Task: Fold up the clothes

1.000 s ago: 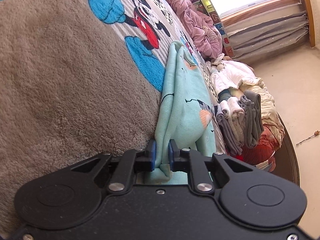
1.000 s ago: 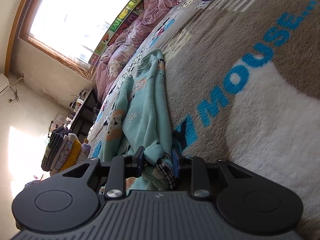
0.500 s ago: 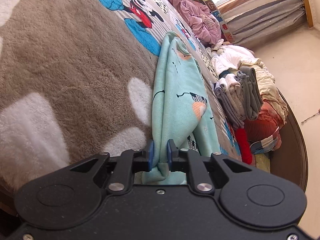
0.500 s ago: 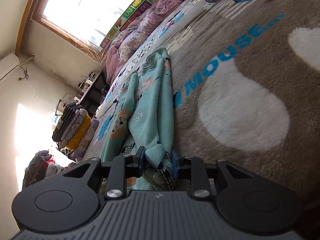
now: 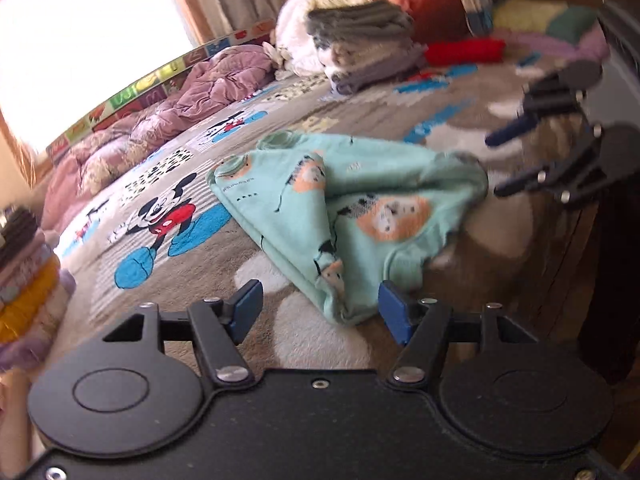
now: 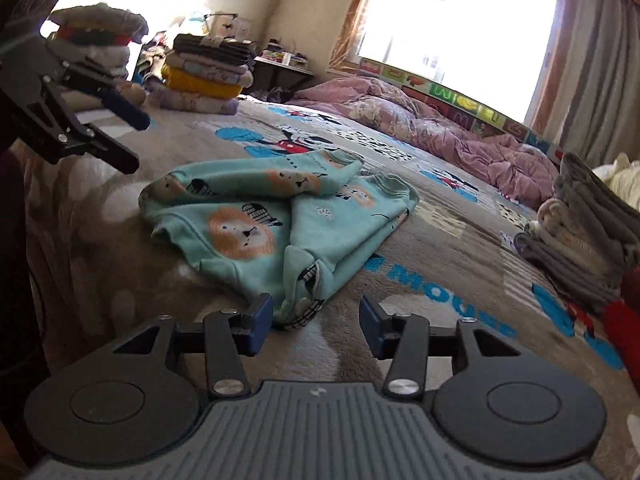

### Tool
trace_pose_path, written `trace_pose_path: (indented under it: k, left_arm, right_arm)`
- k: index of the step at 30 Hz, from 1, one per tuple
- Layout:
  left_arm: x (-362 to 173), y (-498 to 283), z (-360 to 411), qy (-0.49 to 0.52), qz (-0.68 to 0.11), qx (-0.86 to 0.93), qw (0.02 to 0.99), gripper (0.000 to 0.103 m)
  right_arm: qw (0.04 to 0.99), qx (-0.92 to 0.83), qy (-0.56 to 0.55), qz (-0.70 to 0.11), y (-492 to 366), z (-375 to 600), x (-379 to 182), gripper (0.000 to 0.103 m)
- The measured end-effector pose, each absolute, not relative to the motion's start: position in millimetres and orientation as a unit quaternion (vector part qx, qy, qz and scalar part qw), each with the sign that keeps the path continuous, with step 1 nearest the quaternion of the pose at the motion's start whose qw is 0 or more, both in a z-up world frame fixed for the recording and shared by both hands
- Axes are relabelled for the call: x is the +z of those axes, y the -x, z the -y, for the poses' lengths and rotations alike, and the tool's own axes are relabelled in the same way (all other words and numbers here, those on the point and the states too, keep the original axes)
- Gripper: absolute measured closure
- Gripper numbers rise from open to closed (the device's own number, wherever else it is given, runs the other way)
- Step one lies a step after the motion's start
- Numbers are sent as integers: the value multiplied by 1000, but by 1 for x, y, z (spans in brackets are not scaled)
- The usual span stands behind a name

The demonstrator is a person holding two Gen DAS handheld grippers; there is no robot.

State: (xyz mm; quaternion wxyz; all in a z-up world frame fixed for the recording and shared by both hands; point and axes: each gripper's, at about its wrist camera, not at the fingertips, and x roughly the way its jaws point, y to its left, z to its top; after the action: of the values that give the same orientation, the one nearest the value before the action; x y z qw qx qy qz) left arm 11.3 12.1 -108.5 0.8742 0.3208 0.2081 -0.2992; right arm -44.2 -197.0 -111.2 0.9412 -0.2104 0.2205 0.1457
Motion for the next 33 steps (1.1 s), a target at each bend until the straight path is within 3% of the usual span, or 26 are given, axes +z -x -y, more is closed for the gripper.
trace_pose_path:
  k: [3,13,19,21,22,23,26,33]
  left_arm:
    - [-149,-10,2,-433,-189,-279,836,40]
    - [-178,-6,6,-528,-68,-228,815,39]
    - [-184,-9,11,-543,-23,-210,813,49]
    - [-177,-7,9,-528,-13,-209,823,61]
    - [-174,-7,9,-525,-9,-210,825,64]
    - [-172,-8,9,-523,-7,-211,825,68]
    - [-165,-7,12,-518,-5,-214,828,75]
    - [-119,-26,3,-412,-33,-232,881,77]
  right_arm:
    - [913,154,302,-225,51,173,-128,52]
    - [898,133,389,-156,42,167,-140,34]
    - [879,145,438,-119,43,170,-145,34]
    - [871,159,450,-113,44,170,-144,43]
    - [871,166,449,-114,44,171,-143,56]
    - [870,172,448,-112,44,170,-141,62]
    - [876,179,437,-101,44,170,-133,68]
    - [917,150,367,-47,39,180,-87,69]
